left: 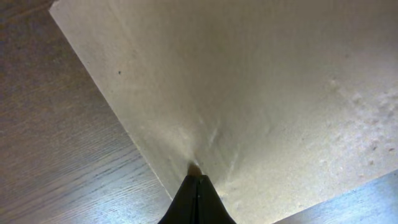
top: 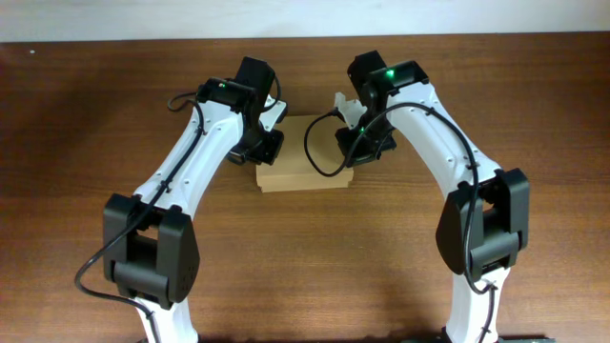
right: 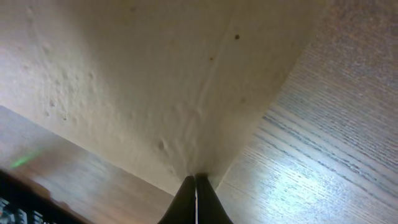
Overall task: Pack container
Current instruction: 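Press down on the closed lid with both grippers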
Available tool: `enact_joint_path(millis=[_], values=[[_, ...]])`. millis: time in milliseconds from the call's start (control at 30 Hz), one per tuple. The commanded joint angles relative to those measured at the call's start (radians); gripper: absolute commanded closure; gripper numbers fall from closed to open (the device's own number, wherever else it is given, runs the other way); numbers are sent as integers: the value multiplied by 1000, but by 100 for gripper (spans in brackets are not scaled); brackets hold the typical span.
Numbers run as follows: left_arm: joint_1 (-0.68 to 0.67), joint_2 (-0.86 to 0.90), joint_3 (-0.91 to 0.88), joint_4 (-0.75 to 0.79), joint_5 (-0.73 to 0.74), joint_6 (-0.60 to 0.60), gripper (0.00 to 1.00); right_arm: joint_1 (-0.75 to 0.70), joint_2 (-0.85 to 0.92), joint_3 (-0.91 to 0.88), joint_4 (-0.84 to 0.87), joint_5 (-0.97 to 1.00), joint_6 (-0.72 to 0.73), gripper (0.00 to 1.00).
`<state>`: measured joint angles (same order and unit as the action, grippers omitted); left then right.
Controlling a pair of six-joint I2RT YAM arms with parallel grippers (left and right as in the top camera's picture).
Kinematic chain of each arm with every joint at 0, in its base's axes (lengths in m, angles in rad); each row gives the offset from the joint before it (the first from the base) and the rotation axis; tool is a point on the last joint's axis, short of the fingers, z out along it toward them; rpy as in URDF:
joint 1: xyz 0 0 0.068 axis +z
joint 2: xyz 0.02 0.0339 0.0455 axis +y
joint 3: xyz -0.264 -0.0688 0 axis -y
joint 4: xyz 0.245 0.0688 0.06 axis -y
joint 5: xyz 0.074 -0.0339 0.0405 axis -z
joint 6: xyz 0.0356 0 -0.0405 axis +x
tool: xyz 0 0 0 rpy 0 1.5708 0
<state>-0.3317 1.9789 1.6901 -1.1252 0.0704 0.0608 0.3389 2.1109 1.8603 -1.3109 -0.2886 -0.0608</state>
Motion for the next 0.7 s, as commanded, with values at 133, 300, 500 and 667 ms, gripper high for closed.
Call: enact_joint_path(millis=[133, 300, 500, 667], values=[[-1, 59, -6, 11, -7, -1, 98, -6, 35, -5, 23, 13, -10, 96], [-1, 55, 42, 9, -40, -34, 98, -9, 34, 26, 12, 13, -10, 96], [-1, 51, 219, -41, -100, -49, 98, -43, 32, 173, -66, 14, -11, 96], [4, 51, 423, -105, -207, -49, 98, -95, 32, 381, -129, 97, -10, 96]])
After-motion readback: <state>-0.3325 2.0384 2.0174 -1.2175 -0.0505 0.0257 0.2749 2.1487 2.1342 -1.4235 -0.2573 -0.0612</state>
